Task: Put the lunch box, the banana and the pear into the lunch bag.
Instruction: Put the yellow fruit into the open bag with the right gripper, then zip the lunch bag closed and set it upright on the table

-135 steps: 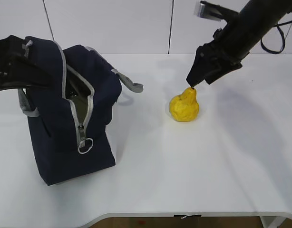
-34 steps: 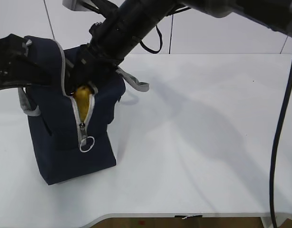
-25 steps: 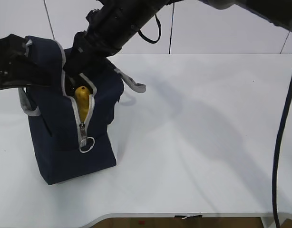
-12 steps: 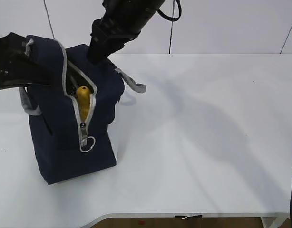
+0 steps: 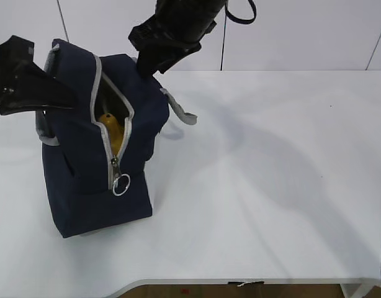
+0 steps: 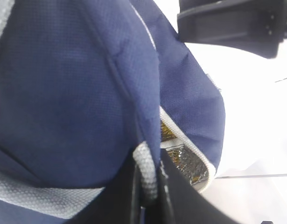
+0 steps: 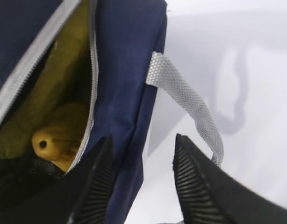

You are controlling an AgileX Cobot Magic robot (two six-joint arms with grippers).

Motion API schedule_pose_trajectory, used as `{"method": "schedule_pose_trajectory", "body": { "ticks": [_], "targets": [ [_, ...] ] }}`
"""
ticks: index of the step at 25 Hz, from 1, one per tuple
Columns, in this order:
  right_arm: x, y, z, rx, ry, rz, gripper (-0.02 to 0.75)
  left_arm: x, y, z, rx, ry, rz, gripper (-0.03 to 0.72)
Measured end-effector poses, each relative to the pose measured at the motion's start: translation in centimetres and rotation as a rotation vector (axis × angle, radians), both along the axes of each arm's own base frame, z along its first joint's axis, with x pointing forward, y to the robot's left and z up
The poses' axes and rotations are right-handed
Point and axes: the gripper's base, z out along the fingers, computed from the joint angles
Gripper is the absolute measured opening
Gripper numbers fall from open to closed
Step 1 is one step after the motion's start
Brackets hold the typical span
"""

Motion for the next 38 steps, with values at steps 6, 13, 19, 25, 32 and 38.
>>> {"method": "schedule_pose_trajectory", "body": {
  "ticks": [6,13,19,25,32,38],
  "targets": [
    [0.3,-0.5,0.0,0.019,0.026,-0.062,0.35,-0.1,-0.1,0.0,-0.003,0.005,-0.011,0.018],
    [0.6,-0.3,-0.2,0.073,0.056,-0.094,0.377,-0.1,-0.1,0.0,-0.006,0.004,-0.011,0.018],
    [0.8,0.0,-1.0,0.077,0.076,-0.096,0.428,-0.1,-0.1,0.0,-0.007,0.005,-0.013,0.018],
    [0.9,0.0,-1.3,0.073,0.083,-0.096,0.43,-0.1,-0.1,0.0,-0.006,0.004,-0.014,0.018],
    [0.9,0.4,-2.1,0.099,0.128,-0.091,0.428,-0.1,-0.1,0.0,-0.007,0.004,-0.015,0.018],
    [0.6,0.4,-2.2,0.096,0.146,-0.061,0.266,-0.1,-0.1,0.0,-0.003,0.0,-0.019,0.018]
  ]
}}
